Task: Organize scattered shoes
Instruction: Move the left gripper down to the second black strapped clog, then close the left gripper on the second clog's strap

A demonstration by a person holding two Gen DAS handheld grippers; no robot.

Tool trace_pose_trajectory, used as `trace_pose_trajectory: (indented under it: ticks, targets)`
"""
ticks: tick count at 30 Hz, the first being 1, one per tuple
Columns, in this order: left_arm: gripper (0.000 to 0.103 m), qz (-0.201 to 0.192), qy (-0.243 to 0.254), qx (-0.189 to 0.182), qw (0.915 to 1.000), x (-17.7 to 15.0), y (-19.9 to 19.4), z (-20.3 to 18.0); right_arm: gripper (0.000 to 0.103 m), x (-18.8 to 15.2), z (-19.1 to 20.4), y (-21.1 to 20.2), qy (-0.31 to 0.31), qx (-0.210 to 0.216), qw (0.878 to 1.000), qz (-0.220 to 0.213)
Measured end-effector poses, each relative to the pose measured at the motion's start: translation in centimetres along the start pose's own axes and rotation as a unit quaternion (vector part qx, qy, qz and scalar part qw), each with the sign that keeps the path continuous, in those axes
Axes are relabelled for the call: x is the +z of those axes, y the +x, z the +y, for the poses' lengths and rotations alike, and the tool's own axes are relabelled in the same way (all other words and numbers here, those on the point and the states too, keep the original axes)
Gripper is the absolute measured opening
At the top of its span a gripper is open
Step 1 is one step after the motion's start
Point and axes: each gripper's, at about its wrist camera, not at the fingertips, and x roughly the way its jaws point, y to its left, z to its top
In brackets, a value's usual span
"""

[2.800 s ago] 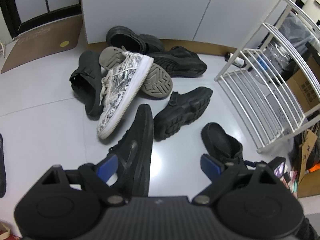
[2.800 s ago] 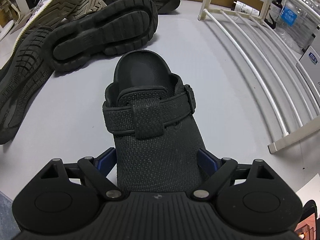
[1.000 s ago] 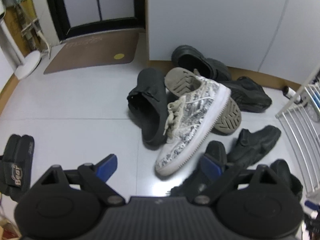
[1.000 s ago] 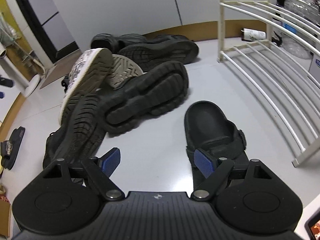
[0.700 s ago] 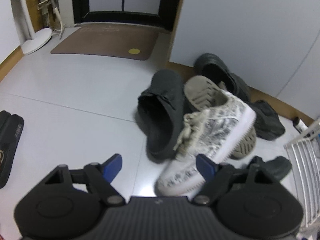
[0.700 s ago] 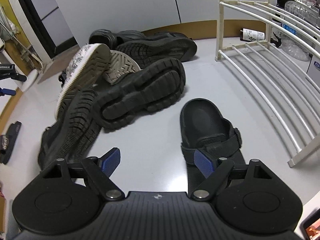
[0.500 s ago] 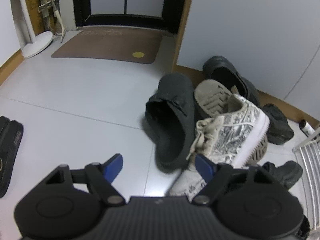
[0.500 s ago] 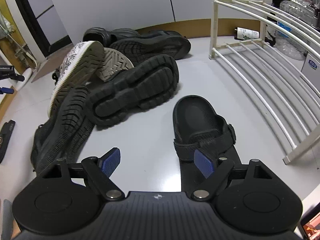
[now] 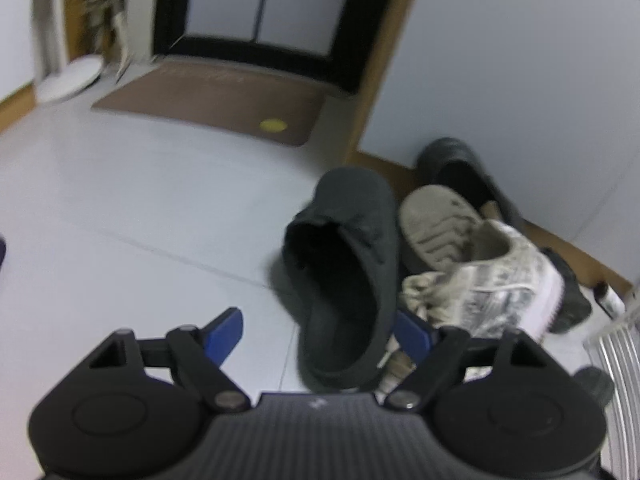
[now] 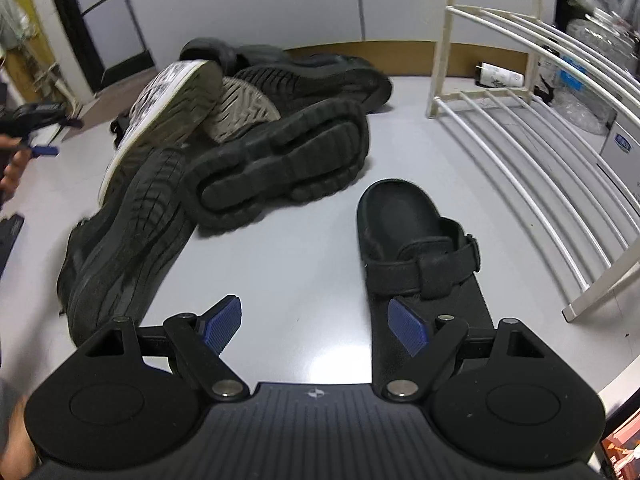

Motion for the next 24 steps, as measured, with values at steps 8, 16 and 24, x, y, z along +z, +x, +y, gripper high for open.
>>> trace_pose_trajectory:
  ticks: [8, 16, 24]
  targets:
    - [0.08, -0.015, -0.016, -0.028, 0.9994, 1.5, 3.2, 1.3, 0.085, -0.5, 1.5, 0.9, -0.037, 0.007, 0.999, 0.026]
    - [0.069, 0.004, -0.005, -0.061, 0.9981, 2.4, 7.1, 0.7, 0.085, 0.0, 2.4, 1.3, -0.054, 0.003, 0.998, 0.028]
    - [0.069, 0.004, -0.014, -0.073, 0.9972, 4.2, 9.0, 0.1, 0.085, 0.0, 3.4, 1.5, -0.058, 0.008, 0.998, 0.031]
